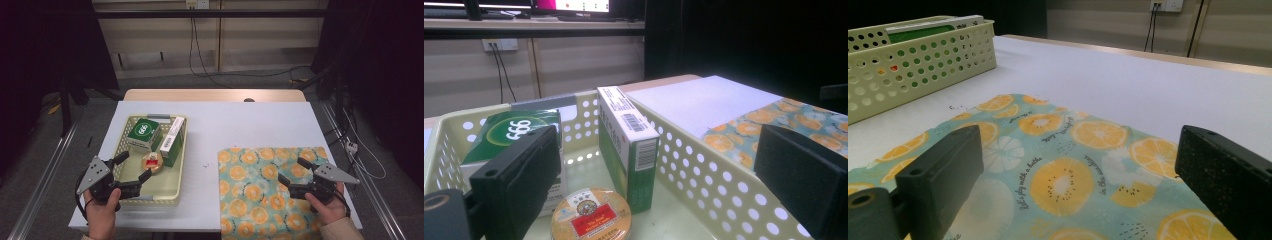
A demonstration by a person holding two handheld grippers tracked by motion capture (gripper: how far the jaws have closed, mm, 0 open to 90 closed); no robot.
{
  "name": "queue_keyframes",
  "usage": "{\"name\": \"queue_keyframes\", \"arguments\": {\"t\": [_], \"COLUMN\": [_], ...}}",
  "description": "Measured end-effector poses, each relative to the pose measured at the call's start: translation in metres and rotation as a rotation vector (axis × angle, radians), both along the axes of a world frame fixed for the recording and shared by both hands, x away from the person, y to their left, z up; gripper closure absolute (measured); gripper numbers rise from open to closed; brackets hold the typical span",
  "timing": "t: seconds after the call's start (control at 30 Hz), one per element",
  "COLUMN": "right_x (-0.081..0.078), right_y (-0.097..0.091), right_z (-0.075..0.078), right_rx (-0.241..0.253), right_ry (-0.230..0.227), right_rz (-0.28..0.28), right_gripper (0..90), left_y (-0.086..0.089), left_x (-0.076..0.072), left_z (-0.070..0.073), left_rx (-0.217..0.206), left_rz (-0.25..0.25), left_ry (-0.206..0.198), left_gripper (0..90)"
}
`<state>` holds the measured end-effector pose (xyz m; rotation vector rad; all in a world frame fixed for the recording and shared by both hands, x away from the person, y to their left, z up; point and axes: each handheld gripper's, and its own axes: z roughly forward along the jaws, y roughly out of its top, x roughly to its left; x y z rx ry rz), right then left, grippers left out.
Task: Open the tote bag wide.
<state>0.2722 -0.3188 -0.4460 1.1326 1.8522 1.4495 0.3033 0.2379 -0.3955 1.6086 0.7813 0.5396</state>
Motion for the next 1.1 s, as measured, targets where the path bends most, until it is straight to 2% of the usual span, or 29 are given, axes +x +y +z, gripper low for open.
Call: {"name": "queue_keyframes", "arguments": {"t": [0.13,0.47,0.57,0.67,0.83,0.9,1.1], "right_x": [0.001,0.007,0.011,0.018,0.039,0.047,0.065], "right_y": [0.001,0.008,0.014,0.022,0.044,0.058,0.099], "right_z": [0.0,0.002,0.012,0.019,0.032,0.033,0.022], "right_rx": [0.006,-0.035,-0.065,-0.089,-0.115,-0.147,-0.213], "right_ry": [0.001,0.02,0.011,0.025,0.059,0.083,0.169], "right_rz": [-0.004,0.018,0.024,0.029,0.063,0.097,0.188], "right_gripper": [5.3,6.4,7.0,7.2,7.8,9.1,10.8], "left_y": [-0.001,-0.003,-0.005,-0.006,-0.008,-0.008,-0.007], "left_x": [0.0,-0.001,-0.001,-0.002,-0.003,-0.003,-0.006], "left_z": [0.0,-0.001,0.0,0.0,0.001,0.002,0.003], "left_rx": [0.005,0.013,0.02,0.014,0.012,0.01,0.004], "left_rz": [-0.009,-0.02,-0.031,-0.033,-0.039,-0.043,-0.044], "left_ry": [0.002,0.009,0.007,0.005,0.005,0.005,0.0], "left_gripper": [4.6,4.6,4.6,4.6,4.5,4.5,4.4]}}
